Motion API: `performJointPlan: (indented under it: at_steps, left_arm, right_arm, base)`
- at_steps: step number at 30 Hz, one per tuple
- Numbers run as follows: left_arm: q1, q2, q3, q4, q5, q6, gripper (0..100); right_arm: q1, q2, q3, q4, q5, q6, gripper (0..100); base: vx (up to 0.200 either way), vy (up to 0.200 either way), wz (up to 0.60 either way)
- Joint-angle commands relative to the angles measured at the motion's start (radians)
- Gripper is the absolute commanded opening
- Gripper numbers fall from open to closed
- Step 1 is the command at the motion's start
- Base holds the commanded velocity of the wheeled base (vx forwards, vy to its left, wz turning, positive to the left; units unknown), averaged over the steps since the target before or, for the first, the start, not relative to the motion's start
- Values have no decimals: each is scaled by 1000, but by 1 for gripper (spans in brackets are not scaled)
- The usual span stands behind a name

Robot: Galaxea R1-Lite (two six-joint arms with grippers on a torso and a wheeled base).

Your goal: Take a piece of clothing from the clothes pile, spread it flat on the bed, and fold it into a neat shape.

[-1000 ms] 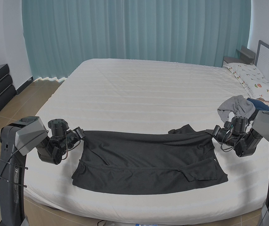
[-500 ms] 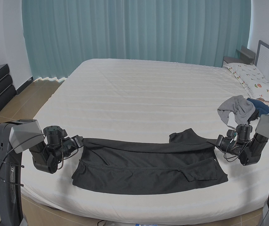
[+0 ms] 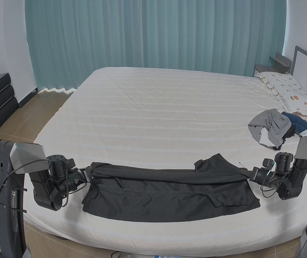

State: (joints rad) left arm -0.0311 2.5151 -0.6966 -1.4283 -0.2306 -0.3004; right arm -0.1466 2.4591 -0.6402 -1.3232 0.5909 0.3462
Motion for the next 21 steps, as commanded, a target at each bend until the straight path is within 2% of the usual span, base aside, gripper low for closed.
performJointPlan:
  at_steps: [1, 9, 20, 21]
  left_arm:
    - [-3, 24, 49, -35, 1, 12, 0]
    - [-3, 53, 109, -119, 1, 27, 0]
    - [-4, 50, 161, -129, -24, 29, 0]
    - [-6, 50, 166, -129, -27, 29, 100]
  right_arm:
    - [-5, 31, 53, -37, 0, -33, 0]
    - [-4, 55, 106, -129, -2, -47, 0]
    - [-4, 61, 125, -136, -3, -59, 0]
    - [-4, 61, 126, -136, -3, -59, 100]
  base:
    - [0, 0, 0]
    - [0, 0, 0]
    - [0, 0, 0]
    - [0, 0, 0]
